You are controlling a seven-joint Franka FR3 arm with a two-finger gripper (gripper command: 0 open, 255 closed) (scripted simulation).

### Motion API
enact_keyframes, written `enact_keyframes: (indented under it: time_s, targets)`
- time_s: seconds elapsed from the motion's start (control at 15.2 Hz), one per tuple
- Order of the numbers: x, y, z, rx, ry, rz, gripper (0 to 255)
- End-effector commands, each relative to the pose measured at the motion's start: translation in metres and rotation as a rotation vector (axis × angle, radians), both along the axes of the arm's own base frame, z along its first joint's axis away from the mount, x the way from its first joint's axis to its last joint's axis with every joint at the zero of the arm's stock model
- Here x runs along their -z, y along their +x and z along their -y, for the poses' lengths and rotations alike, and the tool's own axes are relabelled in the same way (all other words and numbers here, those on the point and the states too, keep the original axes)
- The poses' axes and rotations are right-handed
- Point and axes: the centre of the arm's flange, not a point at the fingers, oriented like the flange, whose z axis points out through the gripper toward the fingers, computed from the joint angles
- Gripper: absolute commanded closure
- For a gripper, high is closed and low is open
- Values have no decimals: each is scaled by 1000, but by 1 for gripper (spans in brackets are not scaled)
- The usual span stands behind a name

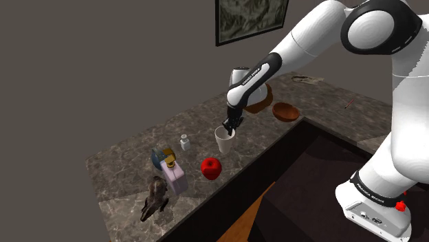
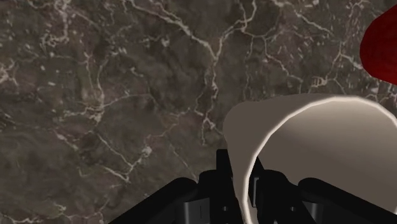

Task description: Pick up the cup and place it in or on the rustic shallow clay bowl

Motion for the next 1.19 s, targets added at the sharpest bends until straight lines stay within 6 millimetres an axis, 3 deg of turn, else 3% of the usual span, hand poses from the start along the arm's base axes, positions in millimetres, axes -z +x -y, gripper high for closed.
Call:
enact_keyframes:
  time_s: [0.0,1.12]
  targets:
    - [1,-1,0,-1,0,-3,255]
    - [-83,-1,0,-1,0,-3,255]
